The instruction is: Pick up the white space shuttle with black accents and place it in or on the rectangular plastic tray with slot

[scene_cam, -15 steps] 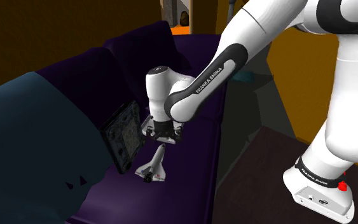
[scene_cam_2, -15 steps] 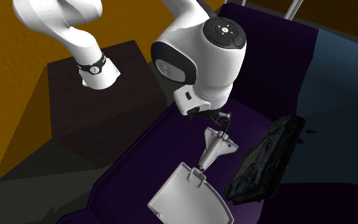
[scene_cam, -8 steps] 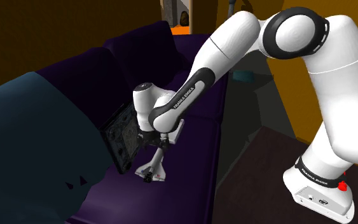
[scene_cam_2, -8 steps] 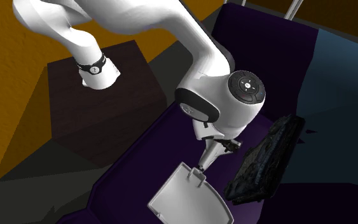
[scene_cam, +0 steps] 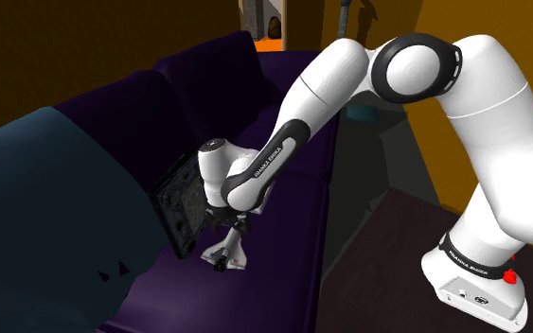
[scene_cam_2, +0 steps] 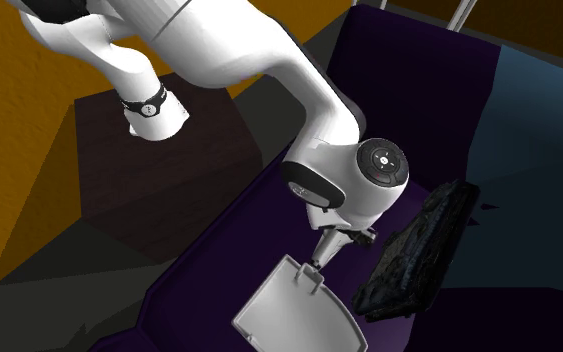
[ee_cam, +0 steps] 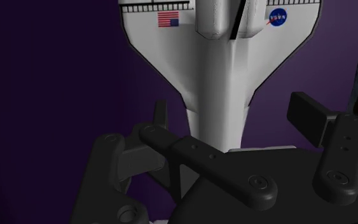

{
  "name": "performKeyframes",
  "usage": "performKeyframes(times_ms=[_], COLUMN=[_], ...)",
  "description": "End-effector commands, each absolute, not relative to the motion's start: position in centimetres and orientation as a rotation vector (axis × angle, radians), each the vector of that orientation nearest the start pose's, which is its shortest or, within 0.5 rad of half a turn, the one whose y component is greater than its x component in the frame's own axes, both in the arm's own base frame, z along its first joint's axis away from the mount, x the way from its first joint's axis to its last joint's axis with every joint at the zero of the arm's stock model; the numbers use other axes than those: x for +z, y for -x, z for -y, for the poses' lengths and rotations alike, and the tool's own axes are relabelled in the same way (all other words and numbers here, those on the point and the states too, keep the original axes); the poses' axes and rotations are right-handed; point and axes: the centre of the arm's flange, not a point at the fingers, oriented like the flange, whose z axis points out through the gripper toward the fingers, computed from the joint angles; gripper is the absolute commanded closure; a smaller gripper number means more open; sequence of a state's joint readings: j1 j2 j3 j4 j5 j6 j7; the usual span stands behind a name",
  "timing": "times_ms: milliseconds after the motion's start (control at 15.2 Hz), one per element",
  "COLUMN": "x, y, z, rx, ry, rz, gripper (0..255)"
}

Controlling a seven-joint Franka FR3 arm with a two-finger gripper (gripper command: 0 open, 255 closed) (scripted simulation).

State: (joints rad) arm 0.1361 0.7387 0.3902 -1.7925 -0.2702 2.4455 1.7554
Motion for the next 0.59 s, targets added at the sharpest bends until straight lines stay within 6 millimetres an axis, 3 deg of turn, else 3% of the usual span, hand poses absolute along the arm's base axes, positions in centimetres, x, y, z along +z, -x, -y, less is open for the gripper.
performKeyframes(times_ms=[0,462,528], x=[15.33,15.34,15.34], y=[-56.86,-56.86,-56.86], z=[-31.16,-31.16,-31.16], rx=[0.137,0.137,0.137], ry=[2.648,2.648,2.648], rz=[-1.639,-1.639,-1.639], gripper=[0,0,255])
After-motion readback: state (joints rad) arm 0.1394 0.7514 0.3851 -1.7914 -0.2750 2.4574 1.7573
